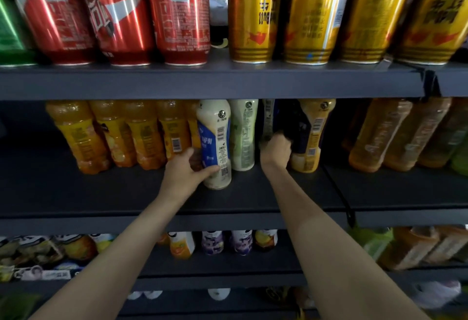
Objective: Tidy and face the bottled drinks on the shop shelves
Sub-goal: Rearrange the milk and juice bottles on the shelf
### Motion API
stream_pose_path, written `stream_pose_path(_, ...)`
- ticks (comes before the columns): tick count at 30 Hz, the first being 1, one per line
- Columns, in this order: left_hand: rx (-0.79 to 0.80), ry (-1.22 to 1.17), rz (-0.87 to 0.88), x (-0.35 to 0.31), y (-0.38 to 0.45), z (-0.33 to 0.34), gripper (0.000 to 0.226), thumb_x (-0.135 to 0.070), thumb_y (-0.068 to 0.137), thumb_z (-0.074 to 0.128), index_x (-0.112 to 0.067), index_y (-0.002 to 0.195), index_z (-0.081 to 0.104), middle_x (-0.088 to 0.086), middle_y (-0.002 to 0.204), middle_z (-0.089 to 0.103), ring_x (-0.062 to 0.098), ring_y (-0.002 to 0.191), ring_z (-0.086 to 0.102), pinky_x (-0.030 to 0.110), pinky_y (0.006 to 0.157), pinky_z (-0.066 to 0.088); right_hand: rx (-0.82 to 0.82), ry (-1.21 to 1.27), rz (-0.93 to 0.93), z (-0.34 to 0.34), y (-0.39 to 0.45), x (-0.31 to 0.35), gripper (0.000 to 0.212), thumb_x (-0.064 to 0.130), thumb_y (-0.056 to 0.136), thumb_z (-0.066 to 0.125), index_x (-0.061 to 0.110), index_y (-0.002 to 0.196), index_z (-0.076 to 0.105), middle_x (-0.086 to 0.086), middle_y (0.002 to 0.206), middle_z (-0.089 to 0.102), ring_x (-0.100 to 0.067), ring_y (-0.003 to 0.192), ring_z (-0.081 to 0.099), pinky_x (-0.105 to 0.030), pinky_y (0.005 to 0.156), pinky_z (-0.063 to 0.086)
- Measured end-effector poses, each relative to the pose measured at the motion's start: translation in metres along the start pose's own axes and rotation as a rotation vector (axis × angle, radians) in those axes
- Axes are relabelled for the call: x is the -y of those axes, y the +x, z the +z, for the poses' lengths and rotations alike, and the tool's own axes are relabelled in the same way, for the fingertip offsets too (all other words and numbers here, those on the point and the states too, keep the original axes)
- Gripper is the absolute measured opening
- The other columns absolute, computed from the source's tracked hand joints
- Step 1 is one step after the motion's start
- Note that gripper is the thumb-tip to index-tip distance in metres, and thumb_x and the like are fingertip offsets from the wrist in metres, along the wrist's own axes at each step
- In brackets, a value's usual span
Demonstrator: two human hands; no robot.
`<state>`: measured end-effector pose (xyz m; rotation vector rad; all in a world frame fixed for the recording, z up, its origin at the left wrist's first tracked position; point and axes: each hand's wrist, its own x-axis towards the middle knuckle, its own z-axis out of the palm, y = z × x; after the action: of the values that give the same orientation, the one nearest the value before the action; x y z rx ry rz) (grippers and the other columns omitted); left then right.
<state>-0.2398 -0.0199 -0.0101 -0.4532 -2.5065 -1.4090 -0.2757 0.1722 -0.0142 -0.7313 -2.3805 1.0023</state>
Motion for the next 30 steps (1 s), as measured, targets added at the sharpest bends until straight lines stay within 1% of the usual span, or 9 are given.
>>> stream_pose_path(3,0.026,-0.014,0.028,-0.006,-0.005,0.007,0.038,-0.019,0.074,0.077,-0.015,0.105,0.057,-0.016,0.095,0.057,-0.016,0.076,0.050,-0.003,0.063,0.039,-0.011,0.209,-0.156,-0.006,-0.024,-0.015,0.034,-0.001,0.091,0.053,-0.002,0.125,0.050,-0.018,0.120,0.059,-0.029,0.114,0.056,-0.029,0.089,0.044)
stream_pose_path(7,0.107,-0.006,0.100,-0.024,-0.003,0.034,0.043,-0.023,0.072,0.078,-0.010,0.110,0.061,-0.004,0.103,0.066,-0.002,0.083,0.058,-0.001,0.069,0.041,0.138,0.349,-0.366,-0.030,-0.057,-0.038,0.034,-0.005,0.087,0.055,0.001,0.121,0.058,-0.010,0.112,0.066,-0.014,0.105,0.060,-0.013,0.084,0.043)
stream_pose_path(10,0.127,-0.027,0.117,-0.035,0.002,0.059,0.048,-0.022,0.075,0.077,-0.007,0.116,0.059,0.003,0.111,0.065,0.004,0.093,0.058,0.003,0.073,0.041,0.268,0.355,-0.396,-0.041,-0.065,-0.052,0.048,-0.001,0.083,0.062,0.003,0.130,0.049,-0.006,0.113,0.061,-0.021,0.108,0.059,-0.026,0.088,0.048)
stream_pose_path(11,0.130,-0.043,0.122,-0.036,0.003,0.065,0.048,-0.021,0.076,0.076,-0.007,0.118,0.058,0.004,0.114,0.065,0.007,0.098,0.059,0.007,0.078,0.042,0.243,0.313,-0.404,-0.041,-0.064,-0.055,0.057,0.003,0.081,0.067,0.002,0.134,0.044,-0.009,0.118,0.058,-0.024,0.111,0.057,-0.031,0.089,0.048)
stream_pose_path(13,0.115,-0.059,0.132,-0.034,0.003,0.071,0.048,-0.021,0.079,0.073,-0.007,0.122,0.056,0.005,0.119,0.061,0.013,0.108,0.059,0.019,0.089,0.046,0.145,0.199,-0.399,-0.036,-0.063,-0.061,0.069,0.013,0.077,0.076,0.001,0.136,0.042,-0.014,0.123,0.054,-0.025,0.113,0.053,-0.031,0.087,0.045)
stream_pose_path(16,-0.021,-0.034,0.107,-0.027,0.002,0.066,0.047,-0.021,0.086,0.065,-0.006,0.128,0.049,0.001,0.124,0.052,0.013,0.114,0.052,0.025,0.095,0.043,0.017,0.142,-0.326,-0.027,-0.062,-0.058,0.066,0.022,0.079,0.076,0.003,0.133,0.045,-0.013,0.121,0.053,-0.028,0.111,0.053,-0.028,0.080,0.041)
stream_pose_path(19,-0.091,-0.013,0.068,-0.022,0.008,0.058,0.052,-0.019,0.089,0.061,-0.006,0.136,0.041,0.010,0.135,0.049,0.022,0.125,0.047,0.036,0.105,0.039,-0.076,0.035,-0.220,-0.018,-0.056,-0.048,0.063,0.023,0.086,0.068,0.005,0.139,0.037,-0.013,0.131,0.048,-0.029,0.121,0.046,-0.035,0.087,0.043)
stream_pose_path(23,-0.020,0.079,0.015,-0.030,0.024,0.058,0.062,-0.023,0.090,0.059,-0.005,0.143,0.031,0.012,0.143,0.042,0.024,0.131,0.040,0.033,0.109,0.033,-0.139,-0.069,-0.158,-0.013,-0.049,-0.038,0.057,0.025,0.086,0.068,0.002,0.130,0.039,-0.014,0.128,0.046,-0.030,0.123,0.044,-0.040,0.082,0.046)
stream_pose_path(30,0.002,-0.001,-0.137,-0.036,0.047,0.075,0.051,-0.016,0.086,0.065,-0.002,0.129,0.042,0.013,0.131,0.053,0.025,0.121,0.050,0.024,0.091,0.038,-0.161,-0.170,-0.146,-0.008,-0.043,-0.035,0.054,0.031,0.084,0.068,0.004,0.122,0.040,-0.014,0.125,0.046,-0.028,0.119,0.045,-0.036,0.079,0.047)
